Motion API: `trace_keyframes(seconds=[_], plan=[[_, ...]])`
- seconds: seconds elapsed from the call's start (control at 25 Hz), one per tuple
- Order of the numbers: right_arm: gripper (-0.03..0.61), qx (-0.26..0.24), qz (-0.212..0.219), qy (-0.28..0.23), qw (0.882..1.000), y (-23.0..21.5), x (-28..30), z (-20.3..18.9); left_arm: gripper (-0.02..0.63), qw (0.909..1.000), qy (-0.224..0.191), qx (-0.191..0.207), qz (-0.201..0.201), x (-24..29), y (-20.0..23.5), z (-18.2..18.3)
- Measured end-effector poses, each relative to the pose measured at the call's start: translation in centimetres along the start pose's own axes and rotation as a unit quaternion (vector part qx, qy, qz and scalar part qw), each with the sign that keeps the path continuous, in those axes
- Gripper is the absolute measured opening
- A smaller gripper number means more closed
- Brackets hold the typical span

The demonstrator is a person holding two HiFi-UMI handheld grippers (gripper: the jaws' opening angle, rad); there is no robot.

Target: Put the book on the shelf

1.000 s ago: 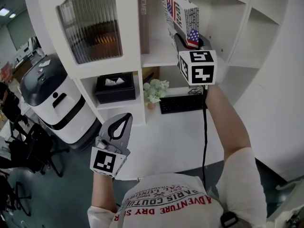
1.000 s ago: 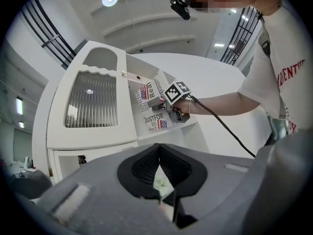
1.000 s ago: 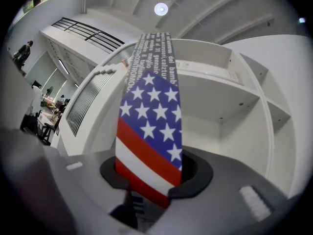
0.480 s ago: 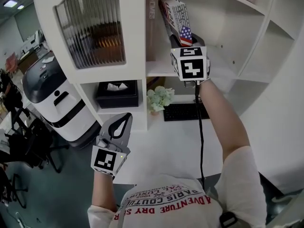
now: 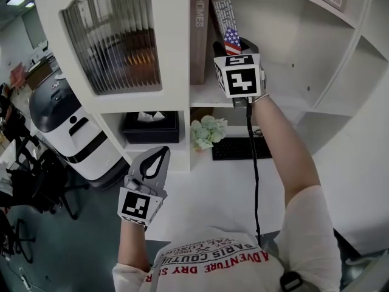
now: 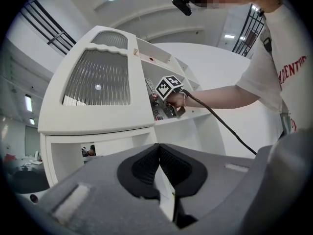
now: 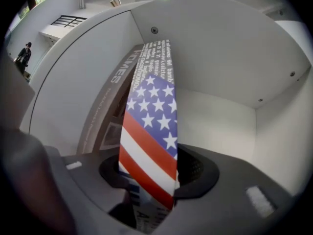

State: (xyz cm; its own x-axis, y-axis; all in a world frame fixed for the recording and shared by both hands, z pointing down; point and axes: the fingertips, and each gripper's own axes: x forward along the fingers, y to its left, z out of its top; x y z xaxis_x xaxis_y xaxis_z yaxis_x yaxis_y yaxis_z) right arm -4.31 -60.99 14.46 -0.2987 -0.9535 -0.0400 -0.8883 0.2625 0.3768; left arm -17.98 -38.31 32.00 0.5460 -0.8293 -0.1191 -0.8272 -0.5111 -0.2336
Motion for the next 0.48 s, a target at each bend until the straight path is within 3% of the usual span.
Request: trace_keyframes(seconds=[0.48], plan=[[0.263, 0.025, 0.052, 0.011, 0.998, 1.1, 1.9, -0.2, 0.005, 1.0000, 0.008, -0.003, 0.006, 1.2, 1.6, -1.2]])
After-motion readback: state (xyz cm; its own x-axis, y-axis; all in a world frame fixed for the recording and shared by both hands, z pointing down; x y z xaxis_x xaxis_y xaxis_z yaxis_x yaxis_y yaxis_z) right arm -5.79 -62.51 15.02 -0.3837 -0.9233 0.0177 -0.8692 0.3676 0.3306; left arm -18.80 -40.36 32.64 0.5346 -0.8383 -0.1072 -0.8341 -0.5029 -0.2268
